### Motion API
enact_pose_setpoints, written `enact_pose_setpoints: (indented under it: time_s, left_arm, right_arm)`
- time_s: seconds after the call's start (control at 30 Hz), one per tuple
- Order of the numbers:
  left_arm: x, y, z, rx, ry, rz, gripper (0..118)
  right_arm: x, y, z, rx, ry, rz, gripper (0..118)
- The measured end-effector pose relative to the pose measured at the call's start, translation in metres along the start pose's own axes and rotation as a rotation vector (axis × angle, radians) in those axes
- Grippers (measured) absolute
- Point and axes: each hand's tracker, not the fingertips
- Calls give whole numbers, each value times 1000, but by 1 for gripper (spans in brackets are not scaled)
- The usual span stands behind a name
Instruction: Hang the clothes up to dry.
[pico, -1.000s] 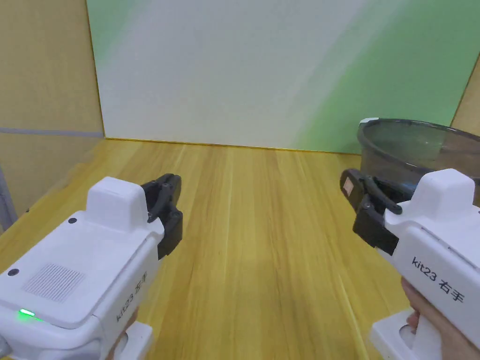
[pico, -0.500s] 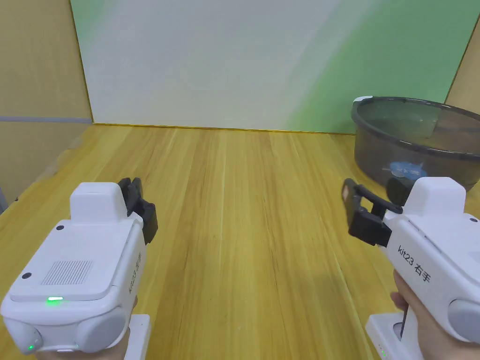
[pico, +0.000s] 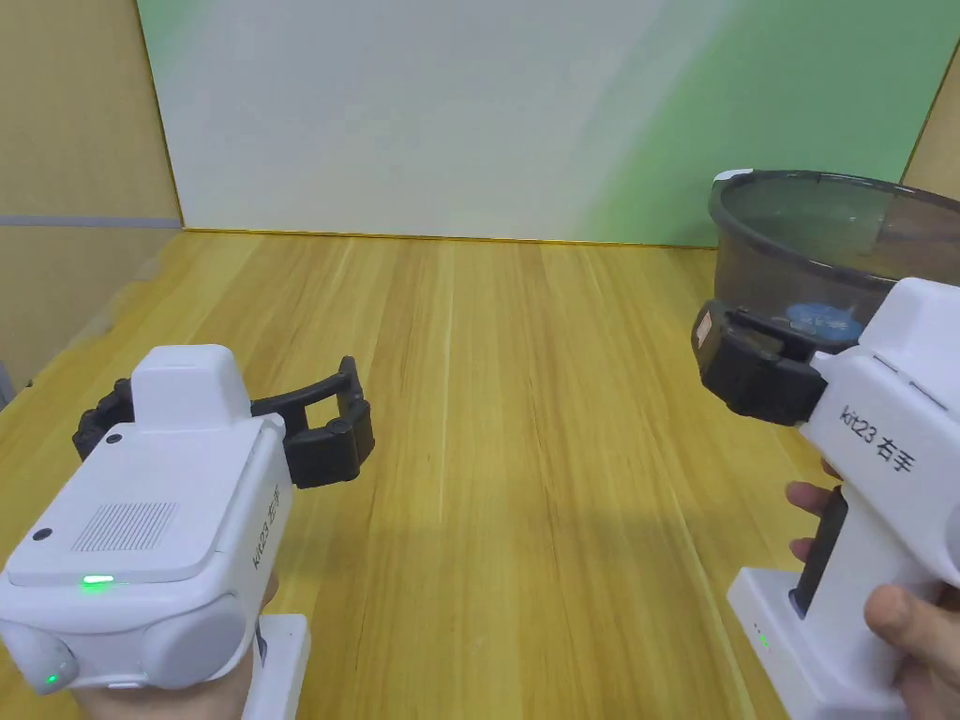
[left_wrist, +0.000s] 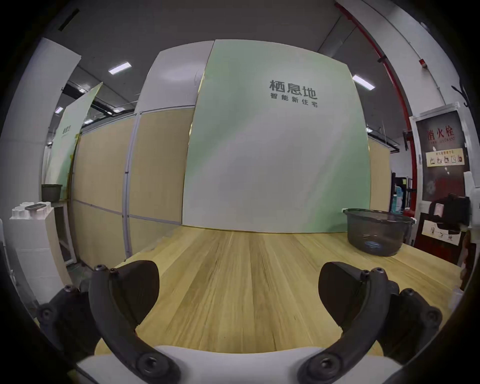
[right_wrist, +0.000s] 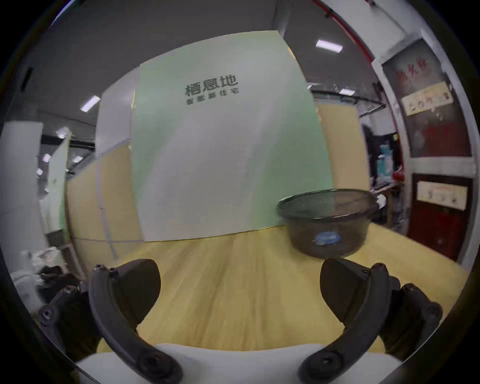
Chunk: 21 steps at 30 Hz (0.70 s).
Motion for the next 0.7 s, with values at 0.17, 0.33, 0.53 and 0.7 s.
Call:
enact_pose_setpoints:
  time_s: [0.17, 0.33, 0.53, 0.7]
  left_arm:
    - [3, -1, -1, -3, -6, -12, 118]
    - [2, -1, 2, -9, -9, -8, 118]
    - [0, 1, 2, -8, -3, -1, 118]
    - [0, 0, 1, -15, -7, -2, 118]
  right_arm:
    - [-7, -11, -18, -121, 14, -84, 118]
    - [-11, -18, -20, -99, -1, -70, 118]
    - [-10, -15, -15, -62, -91, -17, 118]
    - [-12, -15, -14, -61, -129, 10, 118]
